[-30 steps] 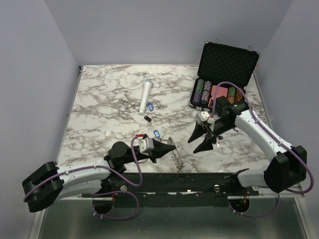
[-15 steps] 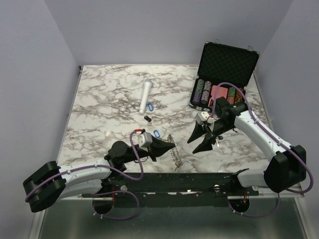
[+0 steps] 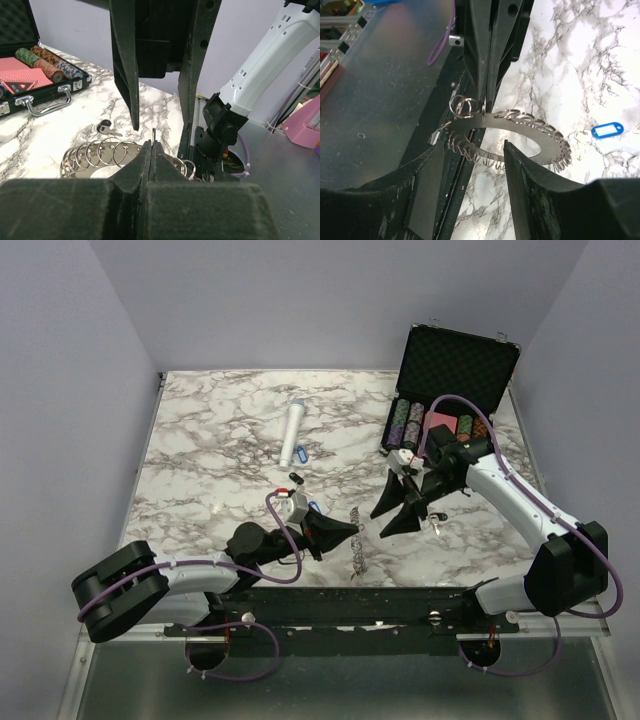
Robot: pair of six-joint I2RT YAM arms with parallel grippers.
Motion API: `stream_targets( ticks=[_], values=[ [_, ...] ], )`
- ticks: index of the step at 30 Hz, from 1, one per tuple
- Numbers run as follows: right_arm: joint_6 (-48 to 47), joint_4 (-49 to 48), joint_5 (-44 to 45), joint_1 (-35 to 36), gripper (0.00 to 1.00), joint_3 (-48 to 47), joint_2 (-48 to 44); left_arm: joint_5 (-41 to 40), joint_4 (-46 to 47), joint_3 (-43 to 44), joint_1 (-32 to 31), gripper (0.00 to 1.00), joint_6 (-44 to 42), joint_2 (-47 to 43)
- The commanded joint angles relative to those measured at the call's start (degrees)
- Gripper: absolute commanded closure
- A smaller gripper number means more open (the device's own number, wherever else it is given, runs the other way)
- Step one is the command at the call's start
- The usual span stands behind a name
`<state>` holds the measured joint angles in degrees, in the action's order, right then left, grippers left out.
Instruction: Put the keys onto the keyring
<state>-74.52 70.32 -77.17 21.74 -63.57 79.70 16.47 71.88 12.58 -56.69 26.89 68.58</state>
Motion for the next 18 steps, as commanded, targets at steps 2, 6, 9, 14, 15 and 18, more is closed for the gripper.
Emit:
stream_targets(
  ticks=[2, 6, 9, 14, 15, 18],
  values=[
    [13.8, -6.2, 0.4, -0.2, 0.42, -3.7, 0.5, -3.3, 5.8, 1.5, -0.1, 1.0, 1.5, 0.9],
    [29.5, -20.7, 1.8, -0.2, 0.44, 0.4, -1.9, -4.1, 6.5, 2.8, -1.1, 1.0, 1.1, 2.0],
    [32.5, -23.7, 0.7, -0.2, 0.46, 2.0, -3.1, -4.4, 7.2, 4.1, -1.5, 1.0, 0.9, 3.6],
    [33.7, -24.8, -0.4, -0.1, 0.51, 3.3, -4.0, -5.8, 7.8, 5.9, -2.3, 1.0, 0.5, 6.0],
    [34.0, -25.0, -0.4, -0.2, 0.54, 3.4, -4.2, -6.3, 7.8, 6.1, -2.5, 1.0, 0.4, 6.1],
    [34.8, -25.8, -0.1, -0.1, 0.58, 3.9, -4.7, -7.9, 7.5, 6.2, -2.6, 1.0, -0.1, 6.3]
  ],
)
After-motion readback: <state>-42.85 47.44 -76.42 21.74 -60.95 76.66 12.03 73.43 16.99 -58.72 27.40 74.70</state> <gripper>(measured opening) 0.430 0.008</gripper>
